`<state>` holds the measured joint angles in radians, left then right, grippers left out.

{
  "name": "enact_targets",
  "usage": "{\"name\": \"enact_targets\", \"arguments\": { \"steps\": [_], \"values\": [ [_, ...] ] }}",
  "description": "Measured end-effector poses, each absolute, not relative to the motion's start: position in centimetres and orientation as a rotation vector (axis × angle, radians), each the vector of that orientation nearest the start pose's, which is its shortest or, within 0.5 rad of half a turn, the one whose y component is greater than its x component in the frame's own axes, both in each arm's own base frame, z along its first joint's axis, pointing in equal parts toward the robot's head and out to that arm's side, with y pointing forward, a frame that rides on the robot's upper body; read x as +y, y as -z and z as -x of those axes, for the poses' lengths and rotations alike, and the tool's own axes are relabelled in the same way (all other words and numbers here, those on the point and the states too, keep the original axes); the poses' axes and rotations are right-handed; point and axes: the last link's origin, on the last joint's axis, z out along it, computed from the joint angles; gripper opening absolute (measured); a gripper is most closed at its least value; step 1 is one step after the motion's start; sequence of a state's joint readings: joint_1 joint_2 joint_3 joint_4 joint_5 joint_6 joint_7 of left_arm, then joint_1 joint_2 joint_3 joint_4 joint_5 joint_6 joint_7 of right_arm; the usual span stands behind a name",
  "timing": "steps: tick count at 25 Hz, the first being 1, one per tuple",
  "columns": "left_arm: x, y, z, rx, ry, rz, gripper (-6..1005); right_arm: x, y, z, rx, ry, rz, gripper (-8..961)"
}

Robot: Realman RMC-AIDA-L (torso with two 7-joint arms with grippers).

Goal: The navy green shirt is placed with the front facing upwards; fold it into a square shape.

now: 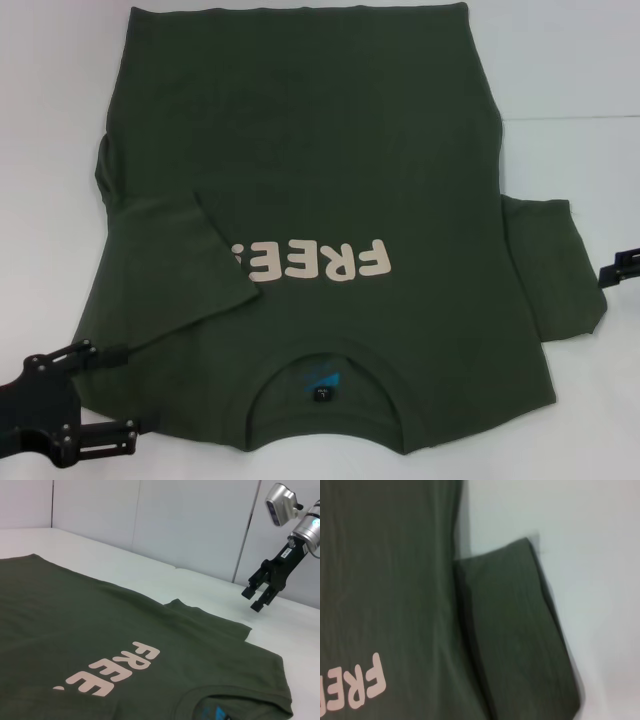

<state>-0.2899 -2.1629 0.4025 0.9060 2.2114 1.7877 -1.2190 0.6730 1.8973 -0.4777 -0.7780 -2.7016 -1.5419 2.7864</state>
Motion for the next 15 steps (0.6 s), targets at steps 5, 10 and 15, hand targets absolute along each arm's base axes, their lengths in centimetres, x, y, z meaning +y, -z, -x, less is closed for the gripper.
{"name": "enact_targets", "arguments": {
  "steps": [5,10,15],
  "values": [
    [24.2,-3.0,32.4,-0.614,0.593,2.632,922,36.2,-9.0,-32.9,2.203,-0.127,1.705,821],
    [24.3,-3.0,32.4,-0.613,0.592,2.631,922,36.1,-7.8,-33.0,2.259,-0.128,1.688,816],
    [24.3,-2.9,32.5,-0.617,0.582,2.627,923,36.0,-7.5,-33.0,2.281,-0.127,1.680,812]
  ]
}}
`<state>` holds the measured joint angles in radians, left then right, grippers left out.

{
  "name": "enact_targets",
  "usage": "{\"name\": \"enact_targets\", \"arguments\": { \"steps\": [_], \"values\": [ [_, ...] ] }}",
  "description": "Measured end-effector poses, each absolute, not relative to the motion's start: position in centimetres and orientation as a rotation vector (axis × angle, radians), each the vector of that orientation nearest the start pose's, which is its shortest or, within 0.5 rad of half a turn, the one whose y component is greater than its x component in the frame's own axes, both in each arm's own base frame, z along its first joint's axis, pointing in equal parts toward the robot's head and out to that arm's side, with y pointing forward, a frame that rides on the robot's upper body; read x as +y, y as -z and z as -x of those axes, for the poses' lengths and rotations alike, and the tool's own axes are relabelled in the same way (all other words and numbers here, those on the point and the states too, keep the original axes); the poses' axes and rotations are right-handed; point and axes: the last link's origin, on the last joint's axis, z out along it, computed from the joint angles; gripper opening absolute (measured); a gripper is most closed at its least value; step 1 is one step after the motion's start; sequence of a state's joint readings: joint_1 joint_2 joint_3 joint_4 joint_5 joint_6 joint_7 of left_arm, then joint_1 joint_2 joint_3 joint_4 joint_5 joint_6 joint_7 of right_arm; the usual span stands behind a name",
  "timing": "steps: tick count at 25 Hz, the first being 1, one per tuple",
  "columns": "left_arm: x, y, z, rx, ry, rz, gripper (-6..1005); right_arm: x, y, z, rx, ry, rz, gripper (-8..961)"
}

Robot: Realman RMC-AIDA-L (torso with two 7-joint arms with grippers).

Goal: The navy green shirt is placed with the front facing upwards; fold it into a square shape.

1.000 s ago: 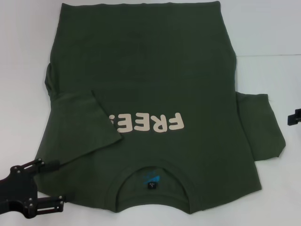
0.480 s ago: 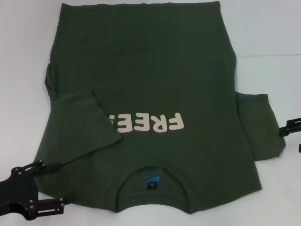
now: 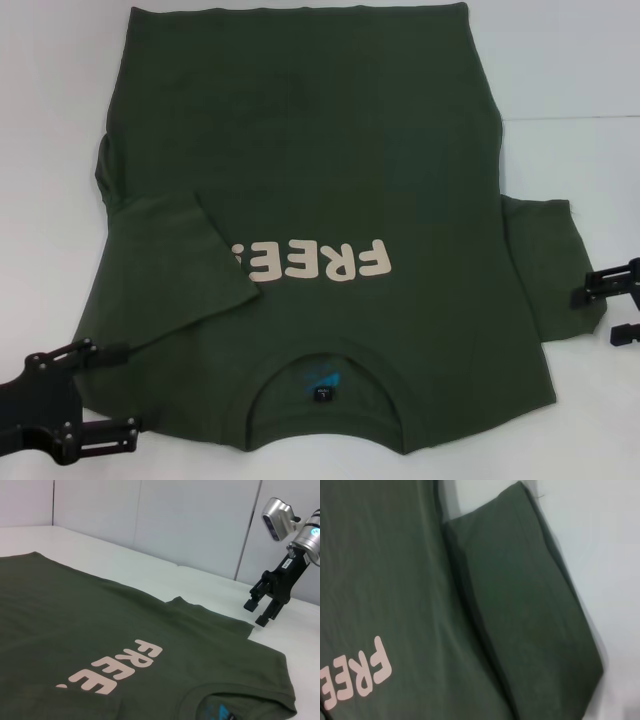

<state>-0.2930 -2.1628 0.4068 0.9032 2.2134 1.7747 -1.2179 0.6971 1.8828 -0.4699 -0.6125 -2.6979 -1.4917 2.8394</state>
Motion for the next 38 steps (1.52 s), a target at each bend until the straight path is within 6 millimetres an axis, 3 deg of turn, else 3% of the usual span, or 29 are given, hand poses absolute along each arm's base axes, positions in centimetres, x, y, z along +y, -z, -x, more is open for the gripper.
{"name": "enact_targets", "arguments": {
  "steps": [38],
  "values": [
    [24.6,-2.5,32.4,-0.624,0.579,2.635,922,37.1,-5.9,-33.2,2.255,-0.224,1.644,780]
  ]
}}
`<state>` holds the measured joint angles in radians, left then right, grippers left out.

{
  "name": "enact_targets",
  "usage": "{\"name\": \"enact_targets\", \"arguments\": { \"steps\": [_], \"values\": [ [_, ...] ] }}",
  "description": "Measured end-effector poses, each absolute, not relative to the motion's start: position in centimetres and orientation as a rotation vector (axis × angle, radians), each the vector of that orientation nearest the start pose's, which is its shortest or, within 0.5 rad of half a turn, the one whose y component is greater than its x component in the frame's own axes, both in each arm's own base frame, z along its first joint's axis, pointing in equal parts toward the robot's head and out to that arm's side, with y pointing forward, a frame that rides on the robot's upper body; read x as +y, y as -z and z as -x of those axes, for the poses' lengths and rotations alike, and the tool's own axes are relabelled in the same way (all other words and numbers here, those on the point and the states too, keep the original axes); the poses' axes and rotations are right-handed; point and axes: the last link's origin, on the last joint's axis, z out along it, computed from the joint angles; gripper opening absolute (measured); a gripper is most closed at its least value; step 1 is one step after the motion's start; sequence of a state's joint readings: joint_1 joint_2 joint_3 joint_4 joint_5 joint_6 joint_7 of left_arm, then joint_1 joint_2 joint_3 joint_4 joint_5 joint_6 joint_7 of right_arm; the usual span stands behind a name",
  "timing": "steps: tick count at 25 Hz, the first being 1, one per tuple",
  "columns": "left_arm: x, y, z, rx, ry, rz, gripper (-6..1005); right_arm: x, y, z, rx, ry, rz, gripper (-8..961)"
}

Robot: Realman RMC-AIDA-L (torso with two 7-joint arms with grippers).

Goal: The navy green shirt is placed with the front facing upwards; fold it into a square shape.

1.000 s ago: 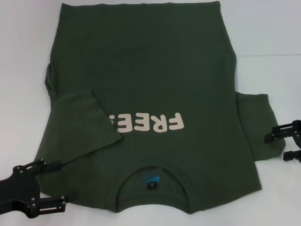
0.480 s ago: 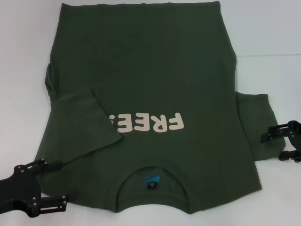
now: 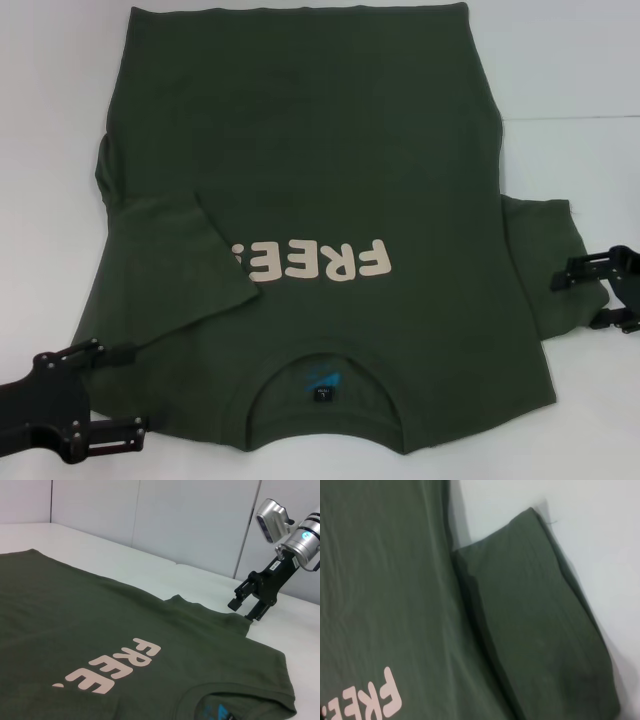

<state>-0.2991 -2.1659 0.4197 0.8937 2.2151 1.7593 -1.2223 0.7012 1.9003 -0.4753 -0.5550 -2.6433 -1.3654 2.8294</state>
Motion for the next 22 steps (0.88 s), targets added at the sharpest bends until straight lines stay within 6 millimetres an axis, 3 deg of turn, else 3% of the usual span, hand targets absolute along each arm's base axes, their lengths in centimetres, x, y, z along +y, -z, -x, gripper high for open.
{"name": "enact_targets", "arguments": {
  "steps": [15,18,22],
  "values": [
    [24.78,-2.46,32.39,-0.625,0.573,2.630,922,37.20,-5.49,-33.10,2.247,-0.195,1.650,767],
    [24.78,-2.46,32.40,-0.625,0.573,2.630,923,37.22,-5.46,-33.07,2.247,-0.189,1.649,538],
    [24.78,-2.47,32.40,-0.623,0.572,2.630,923,37.21,-5.45,-33.08,2.247,-0.188,1.649,458]
  ]
}}
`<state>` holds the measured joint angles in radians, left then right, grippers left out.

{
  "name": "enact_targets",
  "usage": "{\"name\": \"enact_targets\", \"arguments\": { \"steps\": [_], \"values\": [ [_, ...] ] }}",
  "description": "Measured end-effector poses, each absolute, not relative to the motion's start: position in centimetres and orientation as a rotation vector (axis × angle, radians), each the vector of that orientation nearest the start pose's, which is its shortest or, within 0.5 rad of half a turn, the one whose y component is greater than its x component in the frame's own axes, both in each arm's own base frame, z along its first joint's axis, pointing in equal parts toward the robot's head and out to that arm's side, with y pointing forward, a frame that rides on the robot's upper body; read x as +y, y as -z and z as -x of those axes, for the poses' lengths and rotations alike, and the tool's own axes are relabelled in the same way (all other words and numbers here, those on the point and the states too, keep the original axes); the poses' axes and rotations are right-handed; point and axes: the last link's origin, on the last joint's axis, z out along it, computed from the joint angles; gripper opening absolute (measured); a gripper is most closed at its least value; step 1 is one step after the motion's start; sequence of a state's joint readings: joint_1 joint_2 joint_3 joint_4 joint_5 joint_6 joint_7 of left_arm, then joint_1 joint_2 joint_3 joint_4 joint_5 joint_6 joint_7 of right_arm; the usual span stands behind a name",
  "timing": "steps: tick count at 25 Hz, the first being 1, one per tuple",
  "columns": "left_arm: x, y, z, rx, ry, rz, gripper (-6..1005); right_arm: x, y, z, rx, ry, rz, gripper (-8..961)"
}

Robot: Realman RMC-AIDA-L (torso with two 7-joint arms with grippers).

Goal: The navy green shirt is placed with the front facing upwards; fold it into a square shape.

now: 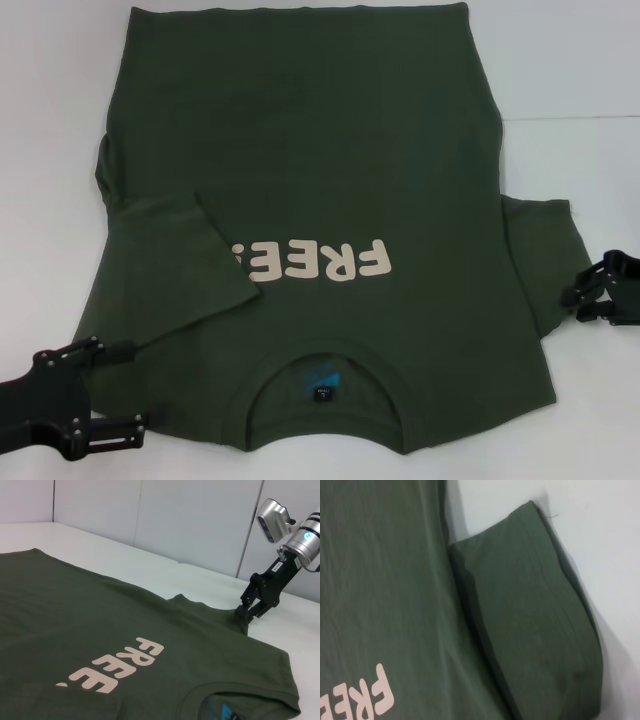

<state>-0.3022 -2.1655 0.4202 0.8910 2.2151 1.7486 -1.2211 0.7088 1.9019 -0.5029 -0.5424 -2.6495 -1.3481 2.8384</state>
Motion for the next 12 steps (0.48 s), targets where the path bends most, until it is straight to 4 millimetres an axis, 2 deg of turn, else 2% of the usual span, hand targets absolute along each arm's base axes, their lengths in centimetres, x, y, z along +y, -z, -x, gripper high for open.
{"name": "enact_targets", "arguments": {
  "steps": [7,12],
  "values": [
    [24.80,-2.52,32.43,-0.622,0.570,2.629,923,37.19,-5.41,-33.08,2.243,-0.176,1.654,317],
    [24.81,-2.54,32.46,-0.626,0.569,2.626,922,37.20,-5.40,-32.94,2.214,-0.131,1.687,148]
  ]
}}
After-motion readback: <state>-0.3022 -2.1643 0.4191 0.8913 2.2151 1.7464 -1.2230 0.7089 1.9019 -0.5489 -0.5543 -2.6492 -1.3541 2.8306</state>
